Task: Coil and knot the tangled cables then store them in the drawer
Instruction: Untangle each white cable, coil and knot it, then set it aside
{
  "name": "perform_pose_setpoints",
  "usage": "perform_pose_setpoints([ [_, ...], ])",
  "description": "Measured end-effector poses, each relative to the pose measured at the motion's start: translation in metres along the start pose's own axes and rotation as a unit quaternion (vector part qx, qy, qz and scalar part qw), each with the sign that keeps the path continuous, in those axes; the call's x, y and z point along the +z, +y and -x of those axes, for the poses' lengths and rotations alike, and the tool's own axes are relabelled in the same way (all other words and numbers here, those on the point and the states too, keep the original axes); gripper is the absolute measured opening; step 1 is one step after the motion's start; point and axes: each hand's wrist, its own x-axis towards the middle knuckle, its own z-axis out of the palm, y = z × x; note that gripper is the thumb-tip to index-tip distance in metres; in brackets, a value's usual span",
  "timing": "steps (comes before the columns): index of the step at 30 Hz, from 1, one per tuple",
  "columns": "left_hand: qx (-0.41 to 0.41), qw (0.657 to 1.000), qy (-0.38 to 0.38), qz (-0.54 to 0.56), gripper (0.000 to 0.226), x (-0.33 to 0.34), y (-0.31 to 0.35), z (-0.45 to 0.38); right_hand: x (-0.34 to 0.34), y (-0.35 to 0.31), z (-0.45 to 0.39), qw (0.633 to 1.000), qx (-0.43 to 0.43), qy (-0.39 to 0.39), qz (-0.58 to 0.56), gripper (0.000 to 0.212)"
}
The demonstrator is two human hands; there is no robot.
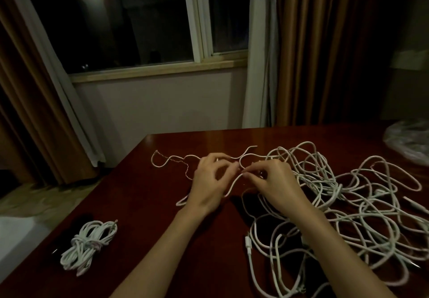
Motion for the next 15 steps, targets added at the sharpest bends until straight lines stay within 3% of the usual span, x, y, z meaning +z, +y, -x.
perform_pose_setpoints([
  [3,-0.005,0.993,-0.101,0.056,0.034,0.006,0.005,0.004,0.002,-0.002,0.001,0.999,-0.006,0.018,-0.028,0.013],
  [5,-0.025,0.987,-0.11,0.117,0.033,0.005,0.005,0.004,0.001,-0.001,-0.001,0.996,0.016,0.05,-0.079,0.01],
  [9,-0.094,0.97,-0.014,0.224,0.038,-0.002,0.006,-0.003,-0.002,0.002,-0.002,0.991,0.049,0.019,-0.125,0.007],
  [12,-0.169,0.917,0.098,0.347,0.038,-0.016,0.004,-0.011,-0.002,0.006,-0.001,0.998,0.037,-0.017,-0.048,0.011],
  [15,-0.214,0.878,0.171,0.392,0.037,-0.029,-0.005,-0.016,-0.006,0.01,-0.001,0.996,0.047,-0.007,-0.076,0.012],
])
